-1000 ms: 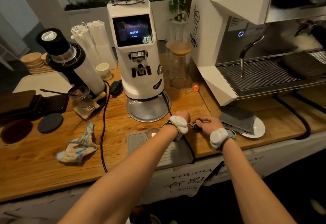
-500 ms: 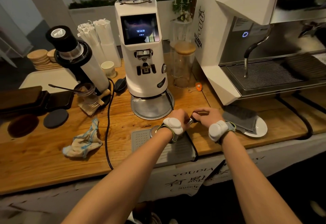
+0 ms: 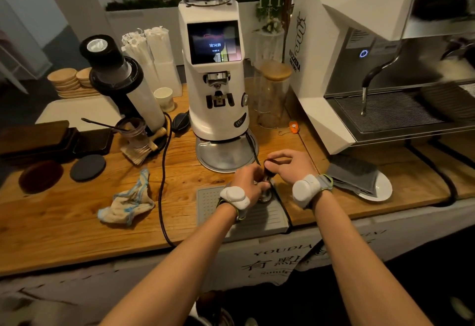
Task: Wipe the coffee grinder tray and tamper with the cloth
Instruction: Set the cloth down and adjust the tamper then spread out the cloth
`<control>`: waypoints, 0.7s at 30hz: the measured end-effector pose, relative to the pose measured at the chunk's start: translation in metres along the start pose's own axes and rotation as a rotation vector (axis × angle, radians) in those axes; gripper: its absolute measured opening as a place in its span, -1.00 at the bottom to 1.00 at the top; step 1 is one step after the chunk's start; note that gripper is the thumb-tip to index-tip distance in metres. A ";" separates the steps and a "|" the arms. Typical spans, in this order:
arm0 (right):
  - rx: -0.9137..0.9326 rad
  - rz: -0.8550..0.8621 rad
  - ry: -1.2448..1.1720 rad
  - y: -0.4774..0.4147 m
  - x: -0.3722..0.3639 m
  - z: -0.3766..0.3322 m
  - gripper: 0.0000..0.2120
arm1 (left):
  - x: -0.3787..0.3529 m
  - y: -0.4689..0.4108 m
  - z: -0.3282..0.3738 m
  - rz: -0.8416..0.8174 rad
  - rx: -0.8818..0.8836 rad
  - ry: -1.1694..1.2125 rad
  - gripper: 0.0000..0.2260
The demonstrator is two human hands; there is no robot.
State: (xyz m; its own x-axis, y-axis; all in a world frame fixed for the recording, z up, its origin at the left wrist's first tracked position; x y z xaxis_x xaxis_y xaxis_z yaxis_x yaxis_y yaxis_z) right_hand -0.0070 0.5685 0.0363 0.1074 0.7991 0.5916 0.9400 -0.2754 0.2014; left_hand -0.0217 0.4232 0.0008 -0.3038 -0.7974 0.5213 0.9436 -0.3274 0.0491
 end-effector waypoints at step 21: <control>0.034 -0.014 0.010 0.016 -0.019 -0.011 -0.80 | 0.023 0.012 -0.019 0.001 -0.025 0.142 -0.69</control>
State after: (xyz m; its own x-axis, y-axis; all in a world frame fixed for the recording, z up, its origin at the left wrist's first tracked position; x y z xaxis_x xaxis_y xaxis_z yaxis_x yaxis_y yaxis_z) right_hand 0.0027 0.5431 0.0370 0.0911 0.7973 0.5966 0.9518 -0.2459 0.1833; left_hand -0.0197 0.3912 -0.0033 -0.3204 -0.8609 0.3952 0.9408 -0.3381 0.0261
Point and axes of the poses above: each hand's wrist, its own y-axis away from the middle knuckle, its own x-axis out of the back of the hand, z = x × y, the point moved 4 cm from there along -y, towards the middle knuckle, and after that the axes turned 11 degrees about y, right-handed, at the moved point
